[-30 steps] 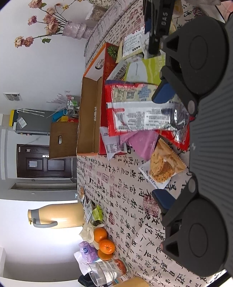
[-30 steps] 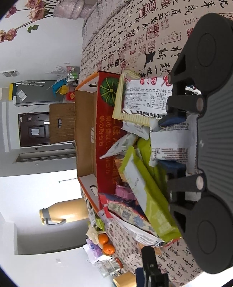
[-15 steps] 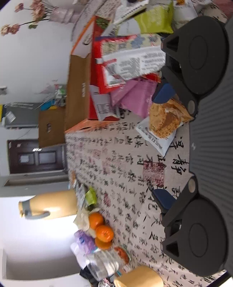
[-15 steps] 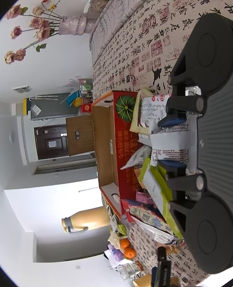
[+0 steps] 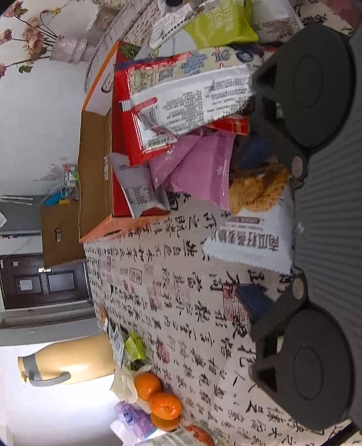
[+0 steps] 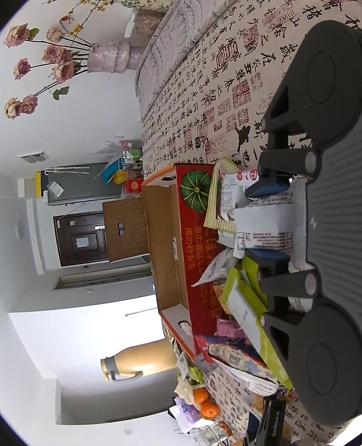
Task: Organize snacks
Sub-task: 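Grasp the white pumpkin-seed cookie packet with the left tool, then drop the white packet into the box with the right tool while the left tool carries its packet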
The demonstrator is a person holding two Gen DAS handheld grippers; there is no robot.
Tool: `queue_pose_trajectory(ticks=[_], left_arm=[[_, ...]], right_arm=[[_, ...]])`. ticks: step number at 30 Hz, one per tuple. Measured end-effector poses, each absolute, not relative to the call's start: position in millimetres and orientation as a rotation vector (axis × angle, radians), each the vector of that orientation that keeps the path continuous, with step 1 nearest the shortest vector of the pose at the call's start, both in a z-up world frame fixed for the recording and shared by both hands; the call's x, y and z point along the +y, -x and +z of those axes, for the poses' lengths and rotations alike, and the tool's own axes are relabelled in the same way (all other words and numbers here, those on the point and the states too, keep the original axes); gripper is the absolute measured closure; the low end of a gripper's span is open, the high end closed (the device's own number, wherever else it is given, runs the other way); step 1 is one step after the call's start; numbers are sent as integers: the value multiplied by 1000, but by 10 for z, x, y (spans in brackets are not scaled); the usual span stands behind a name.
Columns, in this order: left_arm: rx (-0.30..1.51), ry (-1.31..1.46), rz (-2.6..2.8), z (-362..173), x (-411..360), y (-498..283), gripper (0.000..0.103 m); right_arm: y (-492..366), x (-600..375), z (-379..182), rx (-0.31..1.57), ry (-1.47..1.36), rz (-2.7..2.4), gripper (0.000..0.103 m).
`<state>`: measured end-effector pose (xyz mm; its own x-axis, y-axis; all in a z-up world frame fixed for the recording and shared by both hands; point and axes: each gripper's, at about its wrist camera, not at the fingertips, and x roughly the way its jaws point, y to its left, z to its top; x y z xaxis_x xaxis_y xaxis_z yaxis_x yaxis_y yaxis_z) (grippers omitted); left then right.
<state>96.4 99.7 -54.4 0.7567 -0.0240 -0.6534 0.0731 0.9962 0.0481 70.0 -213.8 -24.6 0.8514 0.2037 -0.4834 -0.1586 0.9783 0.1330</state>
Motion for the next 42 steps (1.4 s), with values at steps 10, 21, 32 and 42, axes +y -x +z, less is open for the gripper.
queue_pose_trajectory(ticks=[10, 21, 32, 42], left_arm=[[697, -23, -59, -509, 998, -850, 65], [670, 23, -34, -413, 980, -713, 85], [574, 27, -15, -58, 913, -681, 85], [439, 58, -37, 411, 662, -1019, 85]], right_arm=[[-720, -2119, -281, 531, -93, 203, 65], [-648, -2171, -257, 515, -113, 221, 65], [-642, -2198, -164, 477, -120, 232, 65], [-1012, -2157, 73, 409, -98, 237, 65]])
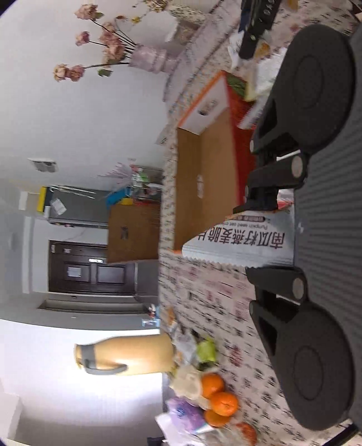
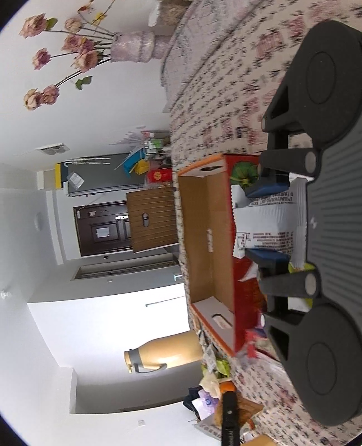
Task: Organize snacks
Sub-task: 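Drop the white packet into the box with the right tool while the left tool carries its packet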
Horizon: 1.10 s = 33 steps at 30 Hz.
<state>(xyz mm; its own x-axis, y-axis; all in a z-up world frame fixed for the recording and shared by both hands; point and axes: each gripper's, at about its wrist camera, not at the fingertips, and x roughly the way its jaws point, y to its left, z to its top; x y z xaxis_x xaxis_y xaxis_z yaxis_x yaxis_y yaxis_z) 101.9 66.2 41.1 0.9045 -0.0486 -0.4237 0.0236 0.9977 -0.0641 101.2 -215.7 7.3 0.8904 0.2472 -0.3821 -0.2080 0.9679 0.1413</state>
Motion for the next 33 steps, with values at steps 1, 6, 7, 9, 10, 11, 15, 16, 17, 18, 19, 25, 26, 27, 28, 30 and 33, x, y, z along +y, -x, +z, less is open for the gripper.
queue_pose_trajectory(ticks=[1, 6, 7, 9, 10, 11, 15, 16, 17, 18, 19, 25, 26, 27, 28, 30, 33], left_arm=[[431, 57, -40, 442, 632, -1064, 85], [412, 59, -47, 572, 472, -1405, 85], [412, 58, -47, 583, 441, -1469, 85], [413, 55, -52, 605, 370, -1628, 85], [415, 54, -52, 611, 340, -1707, 85], [418, 52, -52, 613, 313, -1777, 85], [440, 47, -48, 565, 196, -2123, 85], [444, 43, -43, 542, 173, -2186, 85], [449, 39, -40, 514, 149, -2254, 85], [452, 37, -38, 484, 142, -2301, 85], [454, 34, -35, 454, 139, -2337, 85], [501, 43, -25, 273, 179, -2504, 85], [508, 47, -25, 253, 190, -2517, 84], [515, 50, -26, 236, 200, -2525, 83], [519, 53, -24, 226, 211, -2528, 80], [510, 59, -25, 229, 225, -2498, 55], [460, 58, -2, 281, 228, -2408, 12]], right_arm=[[-1078, -2146, 104, 402, -95, 238, 65], [-1446, -2063, 233, 379, -80, 244, 65], [-1523, -2045, 250, 377, -77, 245, 65], [-1674, -2003, 279, 374, -72, 244, 65], [-1744, -1981, 291, 374, -70, 245, 65], [-1834, -1960, 303, 374, -68, 245, 65], [-2142, -1879, 290, 394, -58, 238, 65], [-2222, -1864, 269, 403, -60, 235, 65], [-2279, -1850, 244, 411, -61, 232, 65], [-2339, -1841, 215, 418, -62, 229, 65], [-2377, -1837, 187, 422, -63, 227, 65], [-2520, -1832, 31, 447, -62, 212, 65], [-2525, -1840, 13, 452, -61, 212, 65], [-2530, -1837, -1, 458, -60, 215, 63], [-2532, -1838, -13, 461, -60, 215, 63], [-2527, -1845, -22, 466, -64, 218, 52], [-2487, -1878, -10, 449, -76, 214, 21]])
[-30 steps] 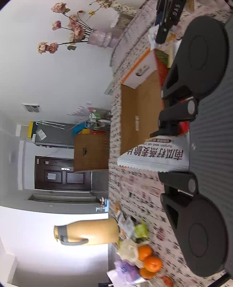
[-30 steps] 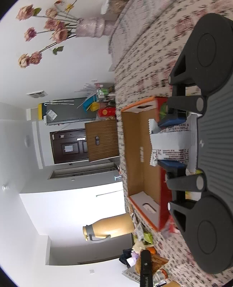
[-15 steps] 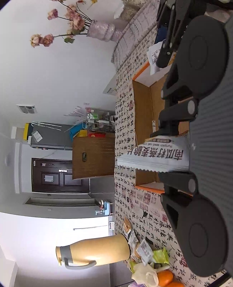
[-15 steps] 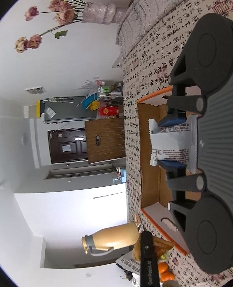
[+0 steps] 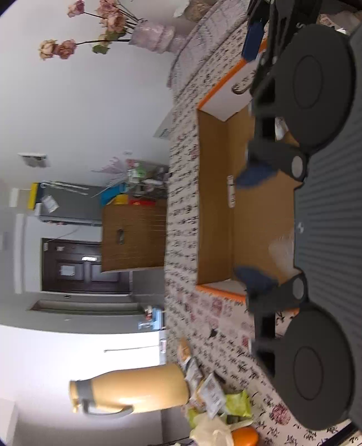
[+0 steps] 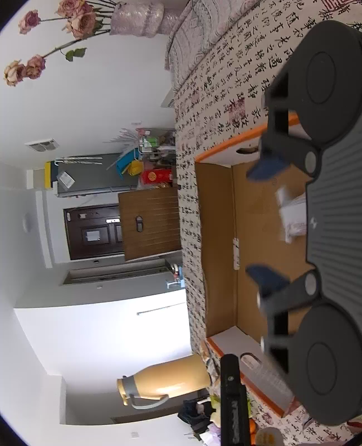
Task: Organize snacks
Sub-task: 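Drop the white packet into the box with the right tool while the left tool carries its packet, then release the cookie packet into the box with the left tool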
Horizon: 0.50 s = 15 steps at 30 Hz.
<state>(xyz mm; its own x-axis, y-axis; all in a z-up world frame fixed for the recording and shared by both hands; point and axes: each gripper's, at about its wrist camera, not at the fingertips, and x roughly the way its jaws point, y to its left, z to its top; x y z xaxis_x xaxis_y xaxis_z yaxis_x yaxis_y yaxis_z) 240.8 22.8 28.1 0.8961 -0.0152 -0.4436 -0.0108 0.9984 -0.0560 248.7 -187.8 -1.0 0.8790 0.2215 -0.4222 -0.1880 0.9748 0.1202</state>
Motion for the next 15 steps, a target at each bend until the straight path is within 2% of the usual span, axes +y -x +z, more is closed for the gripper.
queue_pose_trajectory(ticks=[1, 2, 4, 15], left_arm=[[445, 56, 14, 298, 227, -2379, 3], [427, 55, 31, 311, 225, -2348, 0], [410, 61, 29, 342, 234, -2319, 0], [407, 64, 35, 371, 230, -2299, 0]], right_arm=[[-2469, -1887, -1, 438, -80, 211, 12], [-2452, -1900, 9, 427, -86, 209, 9], [-2439, -1924, 21, 418, -97, 207, 0], [-2439, -1960, 45, 409, -106, 201, 0]])
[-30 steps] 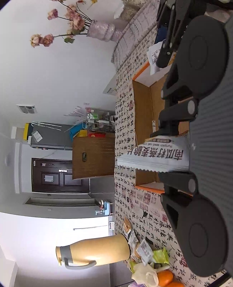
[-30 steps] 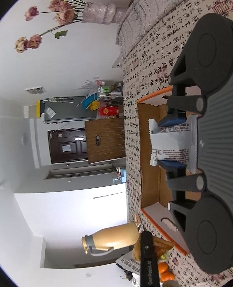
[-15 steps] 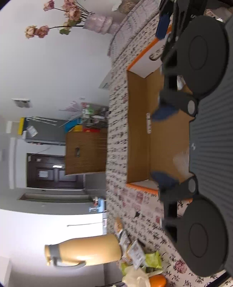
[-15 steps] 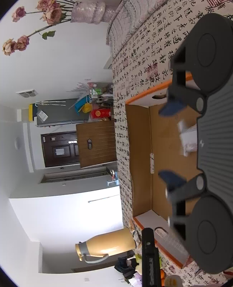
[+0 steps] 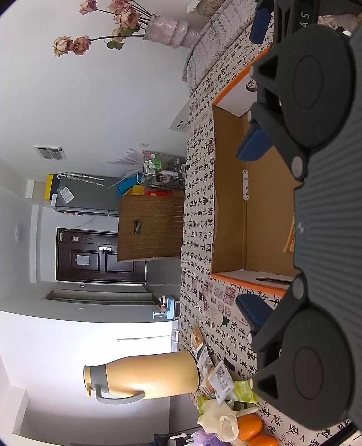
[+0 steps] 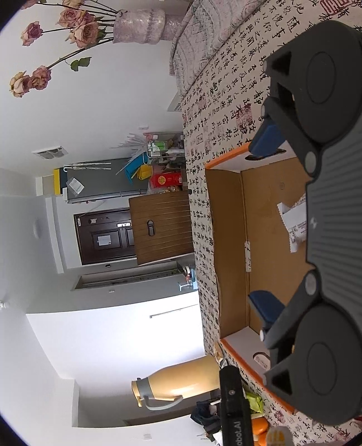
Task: Organize snacks
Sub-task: 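Release the cookie packet into the box with the left tool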
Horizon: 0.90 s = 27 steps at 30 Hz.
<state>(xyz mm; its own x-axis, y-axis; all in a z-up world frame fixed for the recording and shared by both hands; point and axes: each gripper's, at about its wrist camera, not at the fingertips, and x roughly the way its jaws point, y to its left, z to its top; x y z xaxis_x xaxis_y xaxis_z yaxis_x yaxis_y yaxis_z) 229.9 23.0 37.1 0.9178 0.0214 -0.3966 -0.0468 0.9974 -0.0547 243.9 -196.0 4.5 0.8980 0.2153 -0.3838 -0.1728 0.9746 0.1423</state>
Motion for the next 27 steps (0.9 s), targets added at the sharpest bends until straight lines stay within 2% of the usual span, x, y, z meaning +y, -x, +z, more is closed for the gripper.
queue_pose_trajectory(ticks=[27], left_arm=[[387, 28, 49, 582, 159, -1588, 0]], right_arm=[[-1725, -2050, 283, 371, -87, 217, 0]])
